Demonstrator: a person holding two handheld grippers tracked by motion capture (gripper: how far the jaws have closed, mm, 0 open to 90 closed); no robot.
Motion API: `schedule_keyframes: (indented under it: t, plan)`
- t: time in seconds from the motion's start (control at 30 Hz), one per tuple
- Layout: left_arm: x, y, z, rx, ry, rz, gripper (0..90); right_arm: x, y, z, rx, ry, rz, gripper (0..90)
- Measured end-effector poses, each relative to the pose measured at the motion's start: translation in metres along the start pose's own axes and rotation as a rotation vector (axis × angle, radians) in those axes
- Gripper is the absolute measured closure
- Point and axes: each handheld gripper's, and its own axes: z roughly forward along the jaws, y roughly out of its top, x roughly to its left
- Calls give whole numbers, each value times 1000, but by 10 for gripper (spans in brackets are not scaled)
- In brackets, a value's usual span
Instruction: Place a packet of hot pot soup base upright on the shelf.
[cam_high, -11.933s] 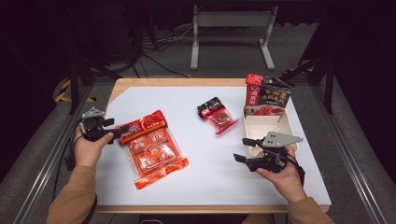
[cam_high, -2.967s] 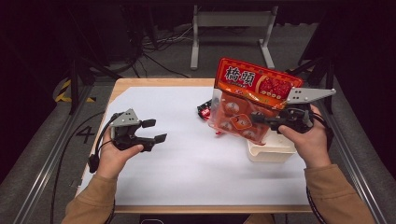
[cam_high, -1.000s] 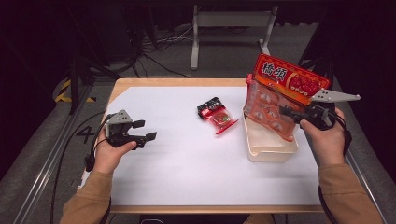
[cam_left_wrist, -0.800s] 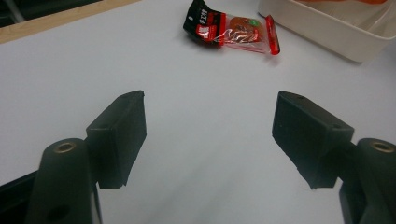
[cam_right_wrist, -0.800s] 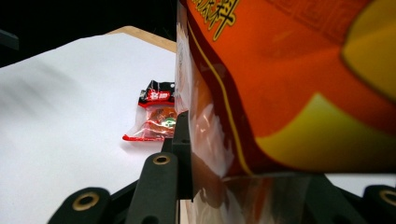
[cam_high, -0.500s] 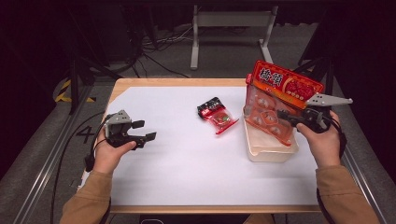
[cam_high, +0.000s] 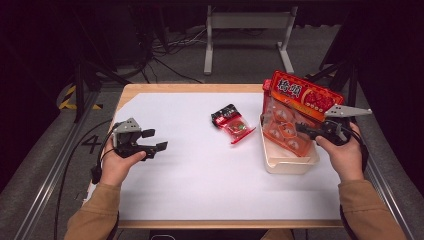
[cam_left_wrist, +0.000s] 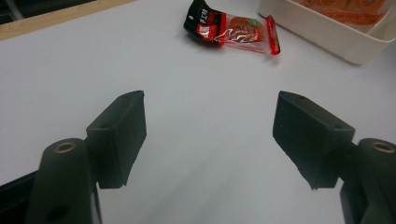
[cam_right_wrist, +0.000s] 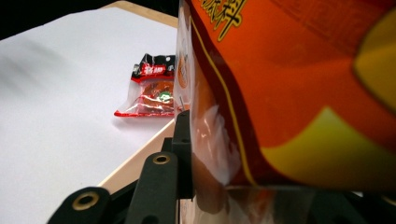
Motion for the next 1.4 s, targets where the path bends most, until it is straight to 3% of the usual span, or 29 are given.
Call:
schedule_keyframes:
  t: [0.17,0.3,0.83,1.0,1.17,1.4]
  plan:
    - [0,0,1,1,-2,-1,270,3,-4,8,35,13,-28,708]
    - [0,0,1,-3,-2,-9,270,10,-8,21,81,-7,-79,708]
    - [1,-1,2,3,-8,-15,268,-12,-28,21,36,24,27,680]
    - [3,-2,1,3,-5,-21,268,-13,-26,17,19,-13,15,559]
    - [2,-2,0,-4,-3,-21,267,-14,-24,8,-25,-51,51,403]
    - [2,-1,0,-6,-8,-20,265,-15,-30,-5,-39,-80,71,297]
